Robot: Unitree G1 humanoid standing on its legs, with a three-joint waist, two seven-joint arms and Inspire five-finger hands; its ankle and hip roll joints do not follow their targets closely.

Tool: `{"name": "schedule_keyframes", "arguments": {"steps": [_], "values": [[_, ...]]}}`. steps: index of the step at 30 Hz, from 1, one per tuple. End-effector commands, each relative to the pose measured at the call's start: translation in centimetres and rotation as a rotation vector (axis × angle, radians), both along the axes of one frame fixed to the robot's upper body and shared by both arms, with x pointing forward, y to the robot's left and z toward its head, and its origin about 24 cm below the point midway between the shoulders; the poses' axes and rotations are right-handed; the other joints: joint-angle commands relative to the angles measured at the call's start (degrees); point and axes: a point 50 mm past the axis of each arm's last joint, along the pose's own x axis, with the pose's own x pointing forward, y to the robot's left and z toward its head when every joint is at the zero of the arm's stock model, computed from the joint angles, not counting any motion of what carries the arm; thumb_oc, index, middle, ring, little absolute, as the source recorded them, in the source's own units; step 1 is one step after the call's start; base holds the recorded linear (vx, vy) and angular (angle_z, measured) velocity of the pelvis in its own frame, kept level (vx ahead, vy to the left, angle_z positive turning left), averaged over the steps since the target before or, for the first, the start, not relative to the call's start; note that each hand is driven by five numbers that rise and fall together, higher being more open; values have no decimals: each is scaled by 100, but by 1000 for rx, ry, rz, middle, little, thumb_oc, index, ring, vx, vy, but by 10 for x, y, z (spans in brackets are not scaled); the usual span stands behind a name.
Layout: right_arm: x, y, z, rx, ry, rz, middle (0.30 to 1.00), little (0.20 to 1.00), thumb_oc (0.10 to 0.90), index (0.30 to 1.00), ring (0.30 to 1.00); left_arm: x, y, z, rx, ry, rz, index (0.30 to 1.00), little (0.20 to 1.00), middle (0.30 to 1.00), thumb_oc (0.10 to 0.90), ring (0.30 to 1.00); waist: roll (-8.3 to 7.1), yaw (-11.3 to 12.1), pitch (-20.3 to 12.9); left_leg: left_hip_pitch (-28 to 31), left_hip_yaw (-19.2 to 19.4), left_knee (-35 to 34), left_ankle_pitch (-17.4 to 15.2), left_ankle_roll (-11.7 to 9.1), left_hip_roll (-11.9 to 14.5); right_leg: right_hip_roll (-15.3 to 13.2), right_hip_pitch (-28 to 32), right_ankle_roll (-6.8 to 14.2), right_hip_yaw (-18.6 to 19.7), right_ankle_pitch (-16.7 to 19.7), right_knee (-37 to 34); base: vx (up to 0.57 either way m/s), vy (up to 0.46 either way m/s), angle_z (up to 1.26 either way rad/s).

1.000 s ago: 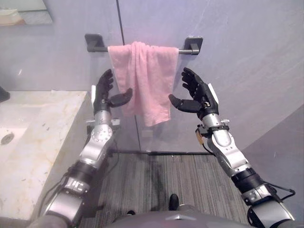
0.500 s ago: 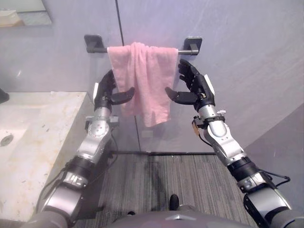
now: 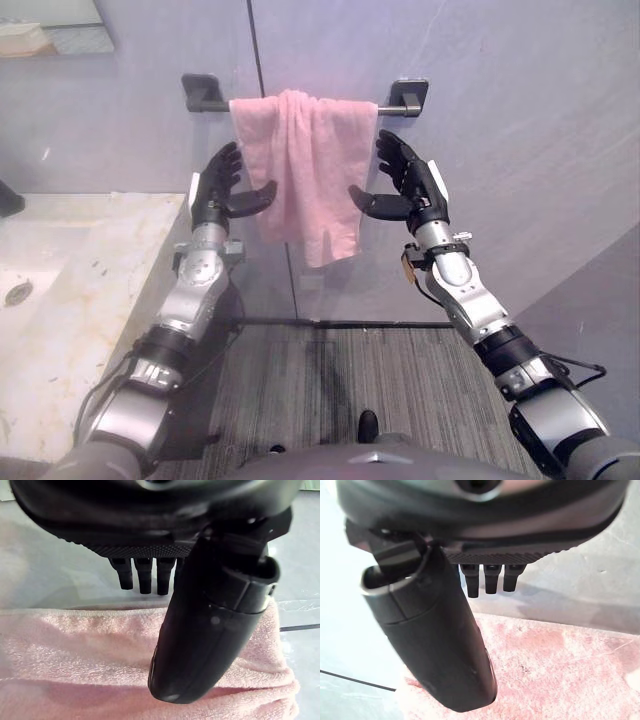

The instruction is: Organize the bathroom.

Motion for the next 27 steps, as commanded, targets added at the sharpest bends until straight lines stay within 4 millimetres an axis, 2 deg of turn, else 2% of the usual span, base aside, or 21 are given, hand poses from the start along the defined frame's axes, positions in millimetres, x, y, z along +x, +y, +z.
{"name": "schedule_keyframes", "arguments": {"steps": [1, 7, 11, 12, 13, 14, 15, 16, 17, 18, 19, 20, 27], "values": [[23, 9, 65, 81, -240, 13, 900, 900, 800, 900, 900, 23, 6, 69, 50, -262, -25, 900, 900, 900, 800, 900, 203, 57, -439, -52, 194, 10, -291, 261, -264, -51, 381, 402, -158, -782, 245, 30, 10, 0], [26, 8, 68, 77, -237, 15, 900, 900, 800, 900, 900, 29, 2, 72, 42, -255, -52, 900, 900, 900, 800, 900, 177, 67, -440, -65, 202, 23, -289, 260, -276, -58, 389, 403, -174, -782, 232, 5, 1, 0], [28, 7, 70, 77, -241, 17, 900, 900, 800, 900, 900, 33, 1, 78, 57, -257, -55, 785, 785, 785, 723, 785, 164, 53, -437, -75, 221, 18, -287, 261, -279, -62, 382, 407, -179, -769, 213, 9, 3, 0], [28, 7, 71, 75, -241, 20, 900, 900, 800, 900, 900, 34, 2, 79, 59, -255, -55, 592, 592, 592, 595, 592, 165, 46, -441, -72, 229, 15, -288, 264, -279, -61, 377, 406, -177, -770, 213, 41, 10, 0], [29, 8, 72, 72, -245, 26, 836, 836, 758, 836, 836, 36, 3, 79, 60, -249, -57, 528, 528, 528, 552, 528, 162, 39, -436, -75, 245, 21, -287, 265, -280, -63, 373, 409, -172, -767, 213, 42, 9, 0], [29, 9, 73, 70, -247, 29, 775, 775, 717, 775, 775, 37, 3, 80, 63, -244, -64, 394, 394, 394, 463, 394, 159, 34, -436, -79, 258, 24, -286, 266, -283, -63, 370, 411, -165, -762, 208, 32, 5, -1], [29, 10, 73, 70, -248, 29, 695, 695, 664, 695, 695, 37, 2, 80, 65, -244, -65, 300, 300, 300, 400, 300, 157, 33, -435, -81, 263, 25, -286, 266, -284, -64, 369, 412, -162, -760, 204, 31, 7, -2], [29, 11, 74, 68, -249, 33, 552, 552, 568, 552, 552, 39, 2, 81, 69, -242, -69, 300, 300, 300, 400, 300, 157, 19, -434, -81, 282, 25, -286, 266, -284, -63, 361, 416, -149, -756, 206, 0, 0, 0], [29, 11, 75, 66, -249, 35, 552, 552, 568, 552, 552, 39, 3, 81, 66, -238, -72, 300, 300, 300, 400, 300, 158, 7, -438, -81, 295, 26, -282, 263, -282, -61, 355, 419, -139, -755, 210, 42, 17, -2], [30, 11, 75, 63, -249, 42, 425, 425, 483, 425, 425, 41, 6, 82, 70, -236, -62, 300, 300, 300, 400, 300, 166, -12, -438, -82, 314, 22, -276, 260, -279, -62, 343, 423, -129, -752, 211, 0, 0, 0], [30, 11, 75, 61, -250, 44, 404, 404, 469, 404, 404, 41, 6, 82, 71, -236, -59, 300, 300, 300, 400, 300, 169, -16, -437, -84, 317, 22, -275, 260, -279, -62, 339, 423, -128, -753, 214, 0, 0, 0], [30, 10, 76, 59, -250, 47, 314, 314, 409, 314, 314, 41, 9, 83, 72, -238, -47, 300, 300, 300, 400, 300, 173, -28, -439, -87, 333, 23, -271, 260, -278, -61, 335, 424, -118, -753, 211, 0, 0, 0], [27, 6, 67, 64, -231, 38, 300, 300, 400, 300, 300, 40, 25, 86, 64, -254, 4, 300, 300, 300, 400, 300, 194, -45, -429, -91, 361, 28, -275, 274, -282, -56, 309, 425, -92, -765, 244, 0, 0, 0]]}}
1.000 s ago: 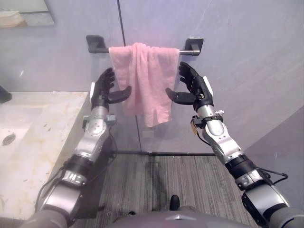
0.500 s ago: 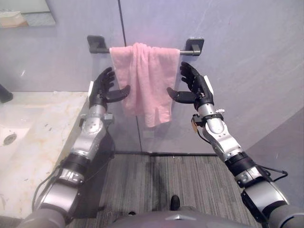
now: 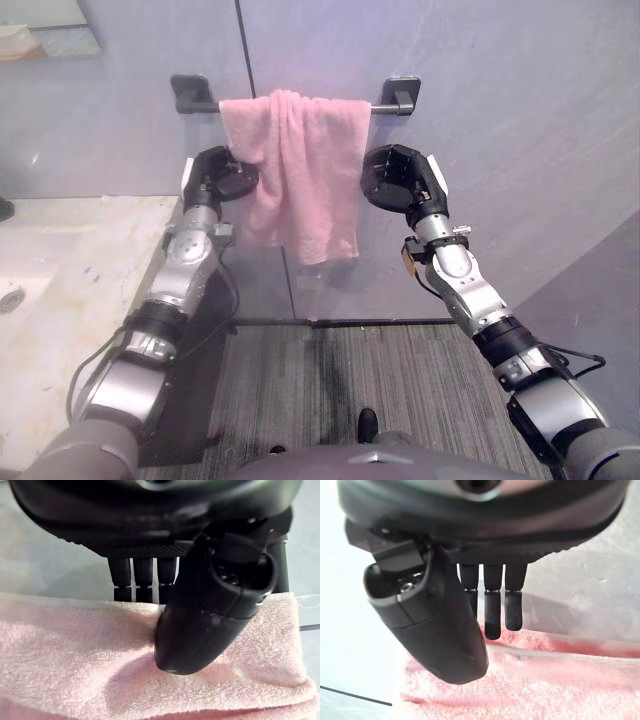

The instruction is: Organize the bathroom.

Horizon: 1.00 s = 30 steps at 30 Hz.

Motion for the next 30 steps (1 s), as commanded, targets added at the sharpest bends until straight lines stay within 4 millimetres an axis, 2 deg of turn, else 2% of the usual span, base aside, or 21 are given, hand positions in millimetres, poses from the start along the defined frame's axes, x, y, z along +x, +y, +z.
{"name": "schedule_keyframes", "arguments": {"steps": [1, 6, 11, 12, 13, 30], "values": [[18, 6, 62, 53, -240, 25, 300, 300, 400, 300, 300, 17, 7, 70, 44, -273, 7, 300, 300, 300, 400, 300, 180, 100, -421, -72, 332, 30, -272, 271, -257, -58, 344, 423, -109, -770, 249, 0, 0, 0], [11, -2, 51, 73, -228, -4, 300, 300, 400, 300, 300, 6, 22, 59, -7, -290, 81, 300, 300, 300, 400, 300, 216, 73, -389, -74, 343, 33, -272, 275, -249, -53, 307, 415, -73, -802, 314, -11, 9, -6], [3, -9, 39, 105, -207, -28, 300, 300, 400, 300, 300, -3, 25, 45, -56, -271, 105, 300, 300, 300, 400, 300, 221, 90, -370, -43, 311, 13, -287, 288, -259, -56, 343, 426, -71, -796, 300, 0, 7, -4], [2, -9, 38, 106, -204, -26, 460, 460, 507, 460, 460, -4, 25, 43, -56, -265, 106, 300, 300, 300, 400, 300, 218, 89, -361, -46, 304, 10, -283, 291, -262, -55, 340, 427, -73, -788, 300, 0, 0, 0], [3, -7, 39, 109, -203, -21, 900, 900, 800, 900, 900, -5, 25, 40, -56, -255, 110, 300, 300, 300, 400, 300, 221, 84, -356, -47, 299, 10, -277, 284, -256, -58, 333, 429, -84, -771, 295, 0, 0, 0], [10, 28, 75, 96, -277, 103, 900, 900, 800, 900, 900, 0, 19, 43, -11, -231, 66, 307, 307, 307, 405, 307, 257, 94, -398, -47, 465, 47, -266, 257, -240, -82, 303, 440, -54, -731, 306, 0, 0, 0]]}}
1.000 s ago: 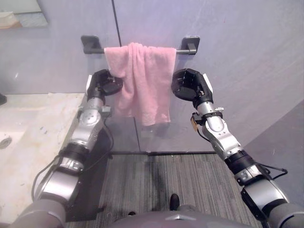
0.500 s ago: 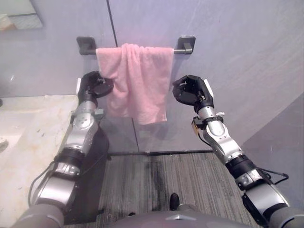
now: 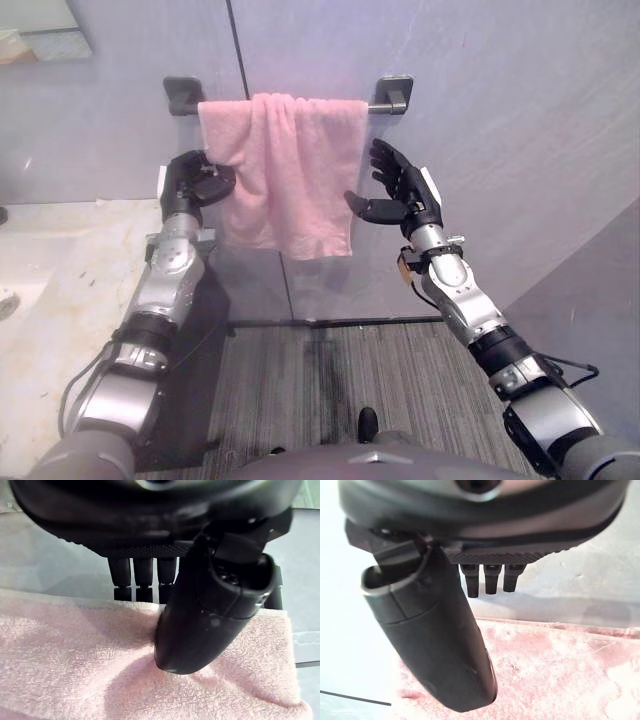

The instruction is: Organize the bathroom.

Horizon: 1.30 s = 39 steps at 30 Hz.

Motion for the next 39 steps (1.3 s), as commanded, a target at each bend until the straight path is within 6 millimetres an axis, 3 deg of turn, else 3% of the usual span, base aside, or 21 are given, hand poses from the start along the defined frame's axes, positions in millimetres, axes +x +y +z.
{"name": "schedule_keyframes", "arguments": {"steps": [1, 6, 8, 9, 10, 23, 27, 30, 36, 39], "values": [[15, 24, 87, 80, -314, 79, 900, 900, 800, 900, 900, 12, -3, 50, 53, -200, -33, 307, 307, 307, 405, 307, 256, 102, -403, -75, 360, 47, -246, 247, -253, -78, 326, 420, -174, -746, 304, 0, 0, 0], [18, 28, 92, 81, -321, 85, 900, 900, 800, 900, 900, 13, -6, 47, 58, -189, -51, 326, 326, 326, 417, 326, 267, 143, -430, -78, 343, 54, -240, 234, -242, -88, 351, 412, -224, -738, 274, 28, -15, 0], [18, 30, 94, 81, -325, 85, 481, 481, 521, 481, 481, 12, -8, 46, 61, -184, -60, 328, 328, 328, 419, 328, 265, 172, -446, -84, 329, 55, -234, 229, -242, -87, 368, 405, -237, -730, 249, 31, -11, 0], [19, 32, 96, 78, -328, 85, 415, 415, 477, 415, 415, 13, -8, 46, 60, -182, -61, 326, 326, 326, 417, 326, 265, 180, -449, -94, 320, 61, -231, 227, -245, -85, 366, 399, -243, -732, 250, 0, 0, 0], [20, 32, 97, 81, -327, 85, 300, 300, 400, 300, 300, 13, -8, 46, 59, -181, -61, 321, 321, 321, 414, 321, 265, 186, -449, -99, 316, 67, -230, 228, -247, -84, 364, 395, -247, -733, 254, 0, 0, 0], [11, 23, 81, 66, -319, 48, 300, 300, 400, 300, 300, 6, 3, 45, 50, -204, 1, 300, 300, 300, 400, 300, 258, 140, -417, -96, 324, 88, -223, 228, -233, -63, 330, 377, -239, -771, 335, 0, 0, 0], [5, 14, 65, 77, -284, 19, 300, 300, 400, 300, 300, 0, 12, 39, 4, -226, 56, 316, 316, 316, 411, 316, 267, 91, -402, -86, 337, 90, -220, 232, -234, -53, 320, 369, -217, -792, 364, 0, 0, 0], [-3, 1, 41, 137, -219, -53, 300, 300, 400, 300, 300, -7, 14, 32, -67, -254, 121, 300, 300, 300, 400, 300, 264, 52, -373, -76, 323, 78, -224, 249, -235, -51, 323, 363, -217, -824, 391, 0, 0, 0], [-20, -5, 11, 218, -162, -167, 300, 300, 400, 300, 300, -16, 1, 19, -179, -274, 178, 300, 300, 300, 400, 300, 236, 8, -316, -81, 276, 59, -227, 288, -251, -45, 315, 354, -207, -839, 393, -11, 0, 1], [-25, -6, 5, 268, -152, -209, 300, 300, 400, 300, 300, -18, -6, 15, -205, -269, 172, 300, 300, 300, 400, 300, 229, -14, -291, -74, 281, 58, -229, 304, -254, -37, 315, 350, -191, -849, 403, 0, 0, 0]]}}
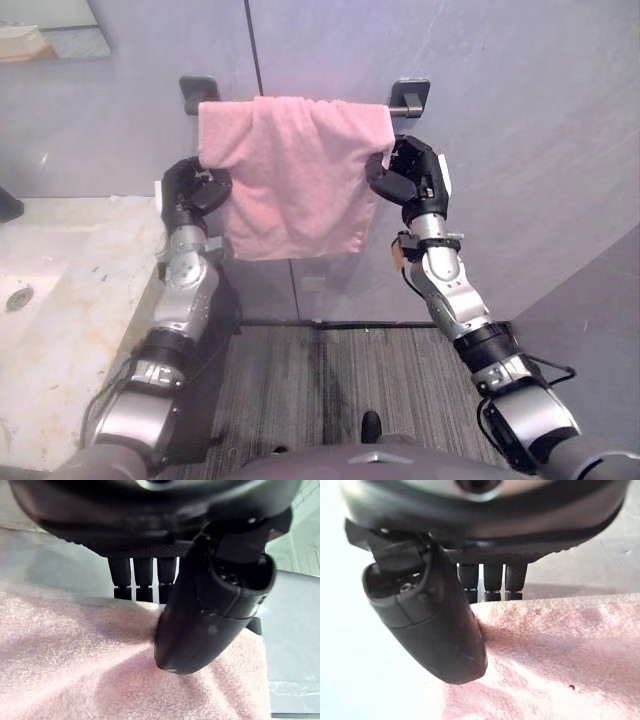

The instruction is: Organize the bathroom.

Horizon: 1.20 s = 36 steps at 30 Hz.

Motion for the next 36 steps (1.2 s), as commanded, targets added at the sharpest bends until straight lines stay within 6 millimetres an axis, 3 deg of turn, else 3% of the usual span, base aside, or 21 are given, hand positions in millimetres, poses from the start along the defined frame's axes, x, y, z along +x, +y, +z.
{"name": "schedule_keyframes", "arguments": {"steps": [1, 15, 24, 36], "values": [[-21, -16, -8, 39, -73, -89, 300, 300, 400, 300, 300, 0, 7, 27, -16, -172, 56, 300, 300, 300, 400, 300, 188, -169, -234, -57, 332, 44, -204, 317, -215, -31, 301, 356, -144, -855, 407, 0, 0, 0], [-36, -33, -31, 199, 28, -390, 300, 300, 400, 300, 300, -4, 2, 21, -17, -162, 47, 300, 300, 300, 400, 300, 265, -276, -217, 13, 444, 25, -209, 366, -243, 9, 296, 350, -29, -835, 413, -2, 2, -2], [-40, -37, -43, 213, 94, -456, 300, 300, 400, 300, 300, -4, 4, 20, -30, -158, 53, 300, 300, 300, 400, 300, 353, -330, -236, 25, 474, 5, -198, 358, -251, 31, 296, 343, 29, -843, 399, 0, 5, -2], [-42, -43, -56, 247, 174, -528, 300, 300, 400, 300, 300, -5, 2, 15, -42, -150, 67, 300, 300, 300, 400, 300, 353, -307, -242, 2, 458, 25, -207, 362, -258, 41, 297, 317, -1, -874, 408, 0, 0, 0]]}}
